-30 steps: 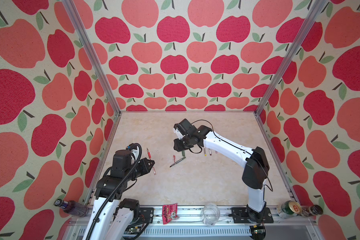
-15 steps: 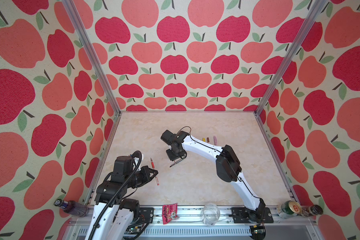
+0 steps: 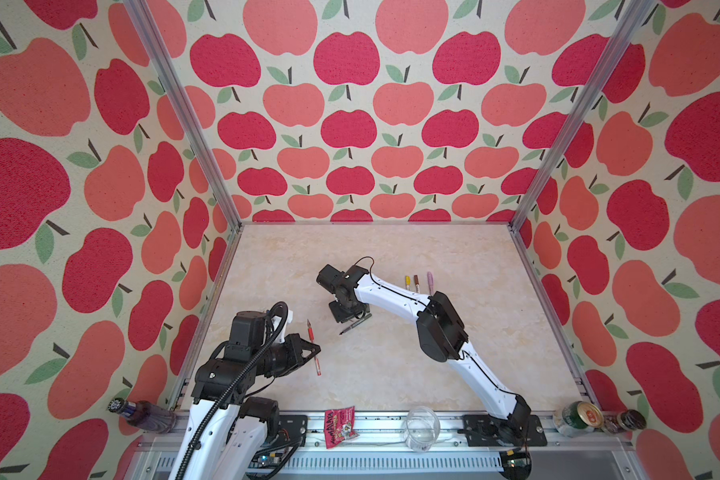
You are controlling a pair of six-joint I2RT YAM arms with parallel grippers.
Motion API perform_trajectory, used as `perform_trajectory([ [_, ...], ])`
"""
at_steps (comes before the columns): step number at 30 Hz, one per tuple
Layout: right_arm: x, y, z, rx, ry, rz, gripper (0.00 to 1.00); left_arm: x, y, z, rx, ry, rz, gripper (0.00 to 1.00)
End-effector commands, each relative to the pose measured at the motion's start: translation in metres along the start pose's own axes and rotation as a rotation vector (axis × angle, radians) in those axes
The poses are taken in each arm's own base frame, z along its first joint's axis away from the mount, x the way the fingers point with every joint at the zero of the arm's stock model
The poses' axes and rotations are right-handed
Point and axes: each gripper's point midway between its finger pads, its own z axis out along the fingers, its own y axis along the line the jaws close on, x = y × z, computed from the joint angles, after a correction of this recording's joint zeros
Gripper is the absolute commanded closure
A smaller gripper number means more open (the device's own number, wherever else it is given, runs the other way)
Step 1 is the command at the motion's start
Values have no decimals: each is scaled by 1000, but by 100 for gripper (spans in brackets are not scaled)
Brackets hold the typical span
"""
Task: Insert the pens into the pen caps
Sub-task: 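Move the right gripper down to the red cap and grasp it, then lift the red cap off the table with the right gripper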
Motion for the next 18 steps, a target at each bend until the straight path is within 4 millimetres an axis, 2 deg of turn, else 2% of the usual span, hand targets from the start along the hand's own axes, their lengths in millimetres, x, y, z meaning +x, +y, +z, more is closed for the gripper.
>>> perform_trajectory([
  [1,5,-8,12,38,38,26,73,5,-4,-2,11,20,21,95],
  [13,1,-11,10,43,25,40,88,3,-6,-2,15,22,33,94],
  [18,-8,-11,-3,22,-18,41,92,1,-4,-1,12,12,26,94],
])
